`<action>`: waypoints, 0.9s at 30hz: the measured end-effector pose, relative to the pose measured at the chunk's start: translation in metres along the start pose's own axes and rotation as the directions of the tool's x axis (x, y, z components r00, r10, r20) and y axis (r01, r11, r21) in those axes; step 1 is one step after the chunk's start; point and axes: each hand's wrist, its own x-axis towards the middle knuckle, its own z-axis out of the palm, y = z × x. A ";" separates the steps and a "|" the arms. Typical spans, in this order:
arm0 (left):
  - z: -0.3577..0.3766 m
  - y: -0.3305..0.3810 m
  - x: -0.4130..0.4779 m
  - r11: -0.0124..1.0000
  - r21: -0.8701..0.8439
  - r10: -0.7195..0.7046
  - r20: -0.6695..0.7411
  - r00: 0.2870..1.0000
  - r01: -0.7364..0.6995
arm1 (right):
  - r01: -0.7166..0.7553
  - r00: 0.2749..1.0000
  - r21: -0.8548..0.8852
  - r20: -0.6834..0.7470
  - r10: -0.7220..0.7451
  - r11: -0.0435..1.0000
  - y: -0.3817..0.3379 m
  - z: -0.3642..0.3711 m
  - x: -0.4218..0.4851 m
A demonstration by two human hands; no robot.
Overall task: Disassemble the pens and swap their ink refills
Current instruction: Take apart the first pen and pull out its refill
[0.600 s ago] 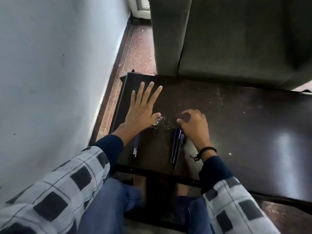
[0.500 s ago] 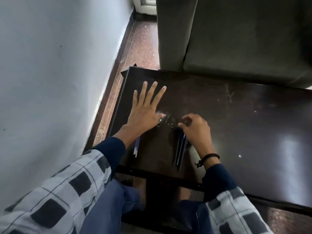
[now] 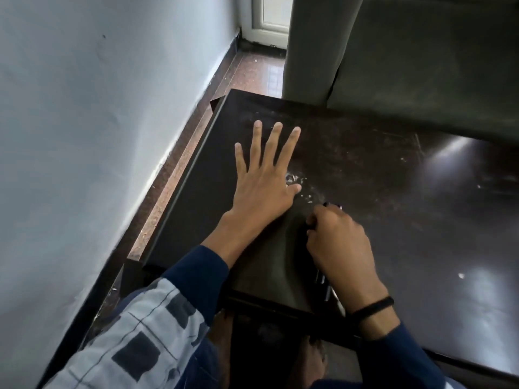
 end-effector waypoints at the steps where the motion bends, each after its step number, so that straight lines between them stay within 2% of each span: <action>1: -0.001 0.000 -0.003 1.000 -0.017 -0.006 -0.004 1.000 0.006 | 0.015 1.000 -0.018 -0.025 -0.015 1.000 0.000 0.003 -0.002; 7: -0.015 0.005 -0.020 0.999 -0.051 -0.007 0.005 1.000 0.007 | 0.058 0.991 -0.054 -0.117 -0.064 0.997 0.000 0.008 -0.016; 15: -0.013 0.001 -0.022 0.999 -0.040 -0.003 0.068 0.998 0.006 | 0.124 0.990 -0.003 -0.067 -0.124 0.992 0.001 0.011 -0.013; 27: -0.022 -0.006 -0.001 0.991 -0.112 -0.062 0.051 0.997 0.067 | 0.063 0.998 0.099 -0.026 -0.061 0.993 -0.010 0.012 -0.014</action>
